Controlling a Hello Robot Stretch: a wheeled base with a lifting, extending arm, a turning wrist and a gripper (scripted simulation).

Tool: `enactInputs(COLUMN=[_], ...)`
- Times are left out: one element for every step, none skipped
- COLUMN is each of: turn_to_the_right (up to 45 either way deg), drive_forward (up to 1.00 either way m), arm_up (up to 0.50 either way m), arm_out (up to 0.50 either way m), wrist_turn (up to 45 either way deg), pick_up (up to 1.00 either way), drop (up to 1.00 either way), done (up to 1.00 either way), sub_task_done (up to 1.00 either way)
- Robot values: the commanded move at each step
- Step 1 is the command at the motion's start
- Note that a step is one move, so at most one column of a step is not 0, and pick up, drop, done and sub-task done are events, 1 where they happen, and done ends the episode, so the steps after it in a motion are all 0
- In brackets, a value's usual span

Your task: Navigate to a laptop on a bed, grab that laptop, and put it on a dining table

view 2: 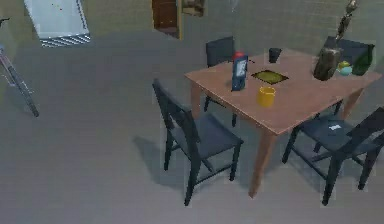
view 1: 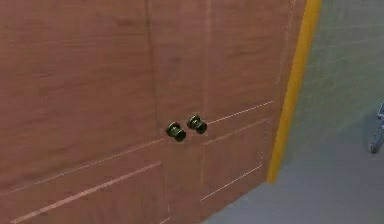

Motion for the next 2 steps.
enactInputs(turn_to_the_right=[45.0,6.0], drive_forward=[0.00,0.00], arm_up=[0.00,0.00], arm_out=[0.00,0.00], wrist_turn=[0.0,0.0], pick_up=[0.00,0.00], drop=[0.00,0.00], done=[0.00,0.00], sub_task_done=[0.00,0.00])
